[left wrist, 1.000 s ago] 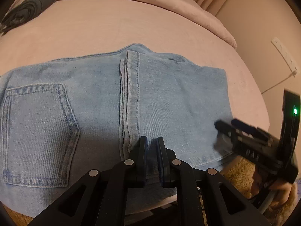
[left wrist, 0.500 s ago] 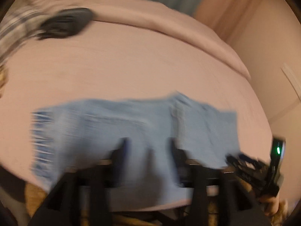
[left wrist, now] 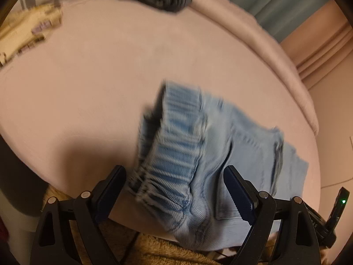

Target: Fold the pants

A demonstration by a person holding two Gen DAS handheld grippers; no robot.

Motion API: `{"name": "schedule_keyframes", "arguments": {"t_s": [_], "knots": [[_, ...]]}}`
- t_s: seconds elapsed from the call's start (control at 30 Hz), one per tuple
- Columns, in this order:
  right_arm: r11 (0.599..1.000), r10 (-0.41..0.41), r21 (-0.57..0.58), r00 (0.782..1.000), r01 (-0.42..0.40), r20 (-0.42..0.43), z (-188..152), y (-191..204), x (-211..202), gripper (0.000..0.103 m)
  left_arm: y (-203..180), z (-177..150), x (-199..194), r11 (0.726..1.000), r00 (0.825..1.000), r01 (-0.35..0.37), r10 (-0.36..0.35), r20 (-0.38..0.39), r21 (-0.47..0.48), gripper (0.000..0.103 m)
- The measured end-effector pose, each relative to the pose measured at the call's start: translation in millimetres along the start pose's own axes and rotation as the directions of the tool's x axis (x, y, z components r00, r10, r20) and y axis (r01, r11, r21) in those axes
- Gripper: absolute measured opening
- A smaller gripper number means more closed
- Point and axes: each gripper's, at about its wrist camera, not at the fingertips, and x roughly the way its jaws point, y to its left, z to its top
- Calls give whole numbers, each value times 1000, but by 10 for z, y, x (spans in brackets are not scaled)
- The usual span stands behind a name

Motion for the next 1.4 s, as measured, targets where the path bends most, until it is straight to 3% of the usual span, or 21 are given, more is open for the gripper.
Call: {"name": "schedule_keyframes", "arguments": {"t_s": [0.1,0.17,0.23,0.27,0.3,0.4,0.5,0.57,0.77,0.9,1.03,1.13,1.2,1.3,1.33,1.4], "knots": [[1000,3,-10,1000,-3,-7,-20,31,55,68,-187,-38,57,990,998,-61,60,14,125,89],[1000,8,-7,1000,-8,-8,-38,25,54,70,-192,-19,46,993,998,-64,64,3,100,86],[1000,18,4,1000,-18,-8,-10,30,61,71,-176,34,-2,997,999,-49,49,2,67,67],[1000,20,5,1000,-20,-6,-12,34,64,71,-133,64,-44,998,1000,-30,30,1,51,53],[1000,19,4,1000,-19,-4,-11,50,65,71,-141,68,-97,999,1000,-19,19,-2,35,48],[1000,26,5,1000,-26,-1,-23,18,51,71,-275,80,-317,997,999,-22,19,45,70,38],[999,41,19,999,-41,0,-42,-69,11,69,-554,134,-650,989,992,51,-66,104,141,33],[998,56,33,998,-56,2,-55,-129,-12,69,-828,150,-856,969,983,98,-130,127,226,32],[996,52,69,998,-55,39,-103,-336,-149,68,-1765,49,-870,882,979,107,-174,107,460,31],[990,53,124,997,-60,59,-156,-555,-234,68,-2282,-128,-689,797,973,174,-229,22,579,31],[982,39,181,996,-52,77,-232,-800,-313,68,-2575,-248,-327,737,970,230,-225,-90,635,32],[971,40,233,996,-59,82,-293,-979,-349,68,-2749,-343,-21,718,969,245,-192,-153,652,33],[964,42,258,996,-62,81,-344,-1092,-358,69,-2854,-385,206,721,963,267,-176,-204,639,39],[954,46,292,996,-67,79,-418,-1227,-367,69,-2869,-420,384,738,914,383,-216,-343,556,47],[952,47,300,996,-69,79,-438,-1247,-371,69,-2884,-452,377,741,906,398,-225,-360,541,49],[948,50,310,996,-72,78,-471,-1274,-384,69,-2902,-466,283,721,897,426,-258,-359,547,58]]}}
